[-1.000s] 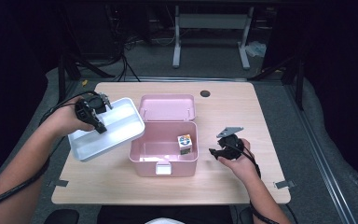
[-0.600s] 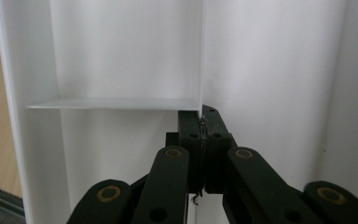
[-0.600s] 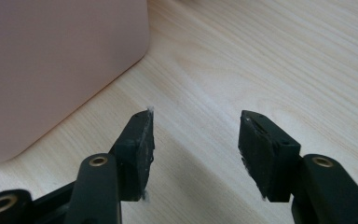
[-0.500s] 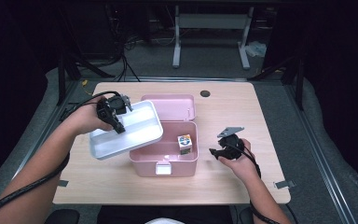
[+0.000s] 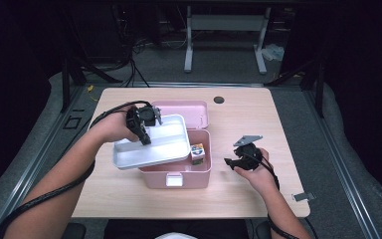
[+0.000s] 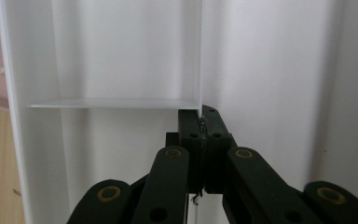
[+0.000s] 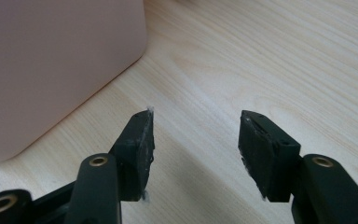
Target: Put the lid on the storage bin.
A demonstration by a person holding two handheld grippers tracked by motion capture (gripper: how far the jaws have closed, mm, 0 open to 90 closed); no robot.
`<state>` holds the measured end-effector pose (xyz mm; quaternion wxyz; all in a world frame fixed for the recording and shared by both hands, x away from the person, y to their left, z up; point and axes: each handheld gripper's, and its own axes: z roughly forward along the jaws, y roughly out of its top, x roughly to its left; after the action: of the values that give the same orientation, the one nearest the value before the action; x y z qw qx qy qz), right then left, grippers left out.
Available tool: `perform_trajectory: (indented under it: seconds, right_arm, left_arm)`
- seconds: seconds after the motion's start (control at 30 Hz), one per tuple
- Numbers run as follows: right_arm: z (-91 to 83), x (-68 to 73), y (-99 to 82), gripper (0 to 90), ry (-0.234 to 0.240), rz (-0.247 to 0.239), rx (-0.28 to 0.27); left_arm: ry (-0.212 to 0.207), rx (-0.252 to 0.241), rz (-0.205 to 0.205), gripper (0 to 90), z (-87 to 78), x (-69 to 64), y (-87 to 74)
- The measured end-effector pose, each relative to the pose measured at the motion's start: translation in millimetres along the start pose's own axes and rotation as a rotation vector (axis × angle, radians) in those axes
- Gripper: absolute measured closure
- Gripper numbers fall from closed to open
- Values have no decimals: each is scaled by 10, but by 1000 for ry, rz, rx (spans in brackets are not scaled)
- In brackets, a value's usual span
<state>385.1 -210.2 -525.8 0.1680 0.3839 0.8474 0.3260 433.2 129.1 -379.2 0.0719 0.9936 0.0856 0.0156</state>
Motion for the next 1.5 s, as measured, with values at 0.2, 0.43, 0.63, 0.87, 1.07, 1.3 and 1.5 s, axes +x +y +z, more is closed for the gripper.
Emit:
perform_trajectory:
  seconds: [0.2, 0.43, 0.63, 0.87, 1.07, 1.3, 1.5]
  right_arm:
    - [-35, -15, -38, 450, -13, 11, 0]
    - [-76, -33, -94, 450, -21, 28, -4]
    - [-114, -46, -141, 450, -28, 36, 0]
    - [-129, -50, -159, 450, -29, 42, -1]
    - [-115, -43, -153, 450, -29, 38, 0]
    - [-110, -45, -153, 450, -24, 38, 0]
    - [-110, -44, -152, 450, -26, 37, -1]
  left_arm:
    - [-10, 1, 47, 890, 60, -32, 203]
    - [-23, -10, 109, 890, 118, -84, 420]
    - [-20, -8, 132, 890, 171, -88, 508]
    - [-35, -12, 136, 890, 246, -110, 544]
    - [-29, -24, 148, 886, 290, -126, 557]
    - [-48, -25, 149, 888, 400, -125, 541]
    - [-48, -27, 145, 887, 453, -114, 533]
